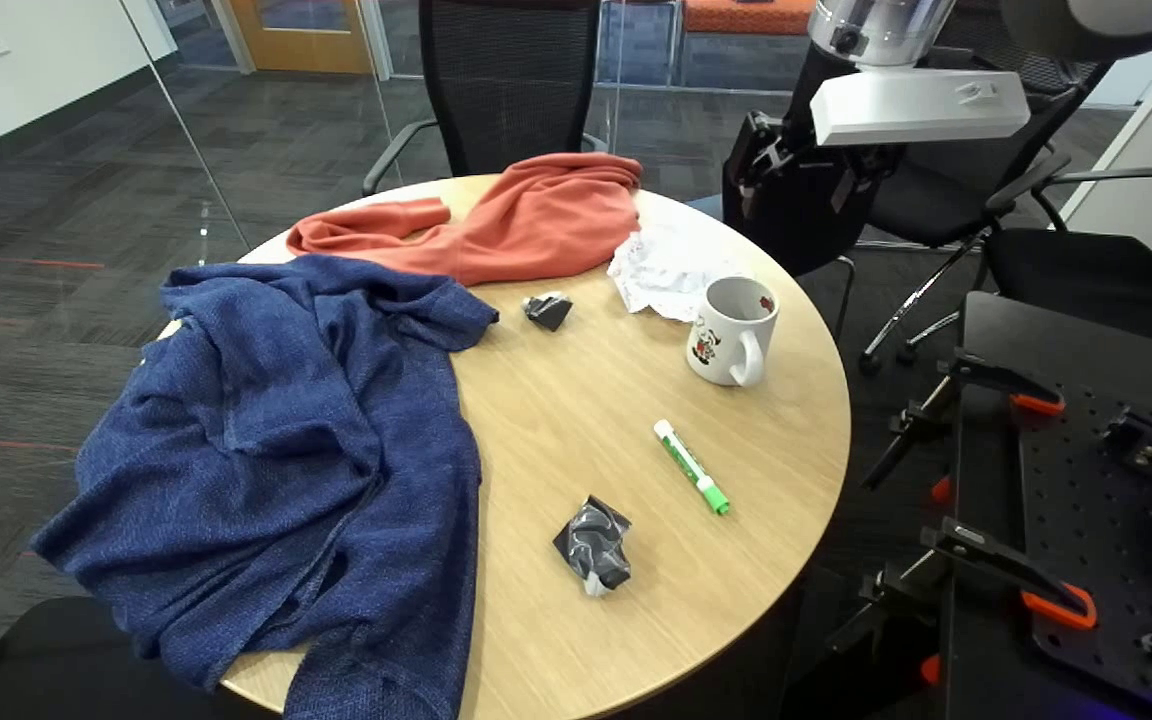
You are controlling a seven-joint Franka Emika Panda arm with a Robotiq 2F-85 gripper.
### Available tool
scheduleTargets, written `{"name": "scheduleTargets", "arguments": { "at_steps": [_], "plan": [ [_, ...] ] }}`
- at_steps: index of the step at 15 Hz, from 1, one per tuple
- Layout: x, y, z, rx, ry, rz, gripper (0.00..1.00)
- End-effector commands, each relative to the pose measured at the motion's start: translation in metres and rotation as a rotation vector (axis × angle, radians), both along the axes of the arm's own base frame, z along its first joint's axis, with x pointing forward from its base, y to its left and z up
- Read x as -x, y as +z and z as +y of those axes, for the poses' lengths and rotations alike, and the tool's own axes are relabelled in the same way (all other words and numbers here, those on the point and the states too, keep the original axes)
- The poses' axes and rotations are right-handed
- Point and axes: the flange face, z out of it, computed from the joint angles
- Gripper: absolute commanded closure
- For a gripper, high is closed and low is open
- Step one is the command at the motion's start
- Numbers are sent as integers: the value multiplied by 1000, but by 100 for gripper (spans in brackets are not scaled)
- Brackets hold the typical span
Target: Move the cop to the right side of the table
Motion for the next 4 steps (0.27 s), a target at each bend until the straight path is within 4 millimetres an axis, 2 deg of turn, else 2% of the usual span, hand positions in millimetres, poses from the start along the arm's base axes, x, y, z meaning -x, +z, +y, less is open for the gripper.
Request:
{"name": "scheduleTargets", "arguments": {
  "at_steps": [1,4],
  "plan": [
    [1,5,2,-2,8,-8,0],
    [1,6,4,0,13,-10,0]
  ]
}}
